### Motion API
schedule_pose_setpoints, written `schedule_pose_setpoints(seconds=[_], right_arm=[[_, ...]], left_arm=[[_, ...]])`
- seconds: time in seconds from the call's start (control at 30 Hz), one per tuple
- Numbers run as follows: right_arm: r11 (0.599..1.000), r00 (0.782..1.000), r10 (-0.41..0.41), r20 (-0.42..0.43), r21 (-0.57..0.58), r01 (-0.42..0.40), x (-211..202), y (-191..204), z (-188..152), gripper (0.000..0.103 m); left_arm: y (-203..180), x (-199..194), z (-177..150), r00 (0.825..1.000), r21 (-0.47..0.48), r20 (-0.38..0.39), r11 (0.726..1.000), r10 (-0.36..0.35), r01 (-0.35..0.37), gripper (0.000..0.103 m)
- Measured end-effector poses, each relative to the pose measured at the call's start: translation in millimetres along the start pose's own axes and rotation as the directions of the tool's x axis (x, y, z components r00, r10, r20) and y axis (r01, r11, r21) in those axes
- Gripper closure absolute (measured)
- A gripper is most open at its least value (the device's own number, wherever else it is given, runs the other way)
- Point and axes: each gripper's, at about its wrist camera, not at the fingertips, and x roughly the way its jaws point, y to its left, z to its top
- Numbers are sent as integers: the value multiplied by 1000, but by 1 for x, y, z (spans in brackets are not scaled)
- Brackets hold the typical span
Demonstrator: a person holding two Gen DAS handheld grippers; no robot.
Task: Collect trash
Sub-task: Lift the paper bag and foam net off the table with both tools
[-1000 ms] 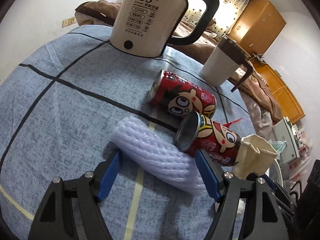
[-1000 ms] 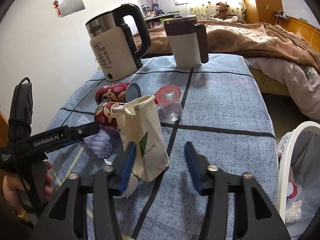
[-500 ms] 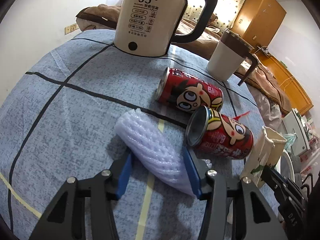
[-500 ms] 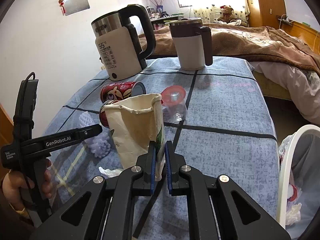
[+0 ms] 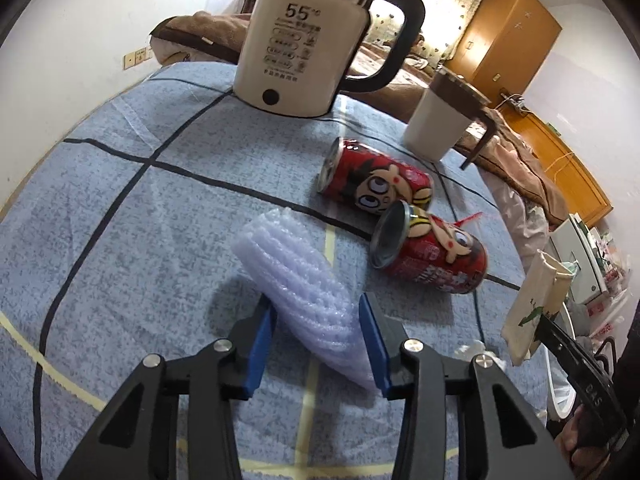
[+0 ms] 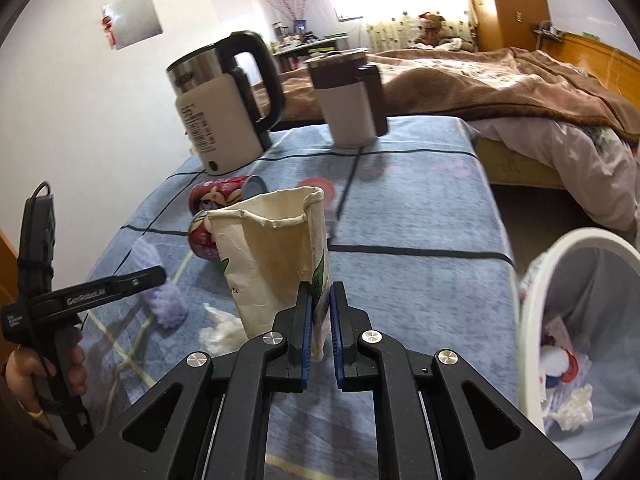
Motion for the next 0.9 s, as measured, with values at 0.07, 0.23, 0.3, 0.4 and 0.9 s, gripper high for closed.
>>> schedule_pose_setpoints(seconds=[0.07, 0.23, 0.3, 0.4, 0.9], right_arm=[[1000, 1000, -11, 7, 13, 11, -4, -4, -1, 94], [1000, 1000, -21, 16, 20, 21, -13, -8, -5, 94], [999, 999, -23, 23, 22, 22, -16, -9, -6, 94], [1000, 999, -20, 31, 21, 19, -22, -8, -7, 94], [999, 998, -18, 57, 31, 17, -41, -13, -14, 94]], left_arm=[[-6, -4, -2, 1000, 25, 12, 1000, -1, 1, 59], [-24, -11, -8, 1000, 95, 21, 995, -20, 18, 60], [-31, -16, -10, 999, 116, 32, 993, -25, 21, 60], [-42, -22, -13, 998, 148, 36, 988, -41, 35, 60], [-42, 5, -9, 1000, 40, -4, 999, -11, 11, 52]])
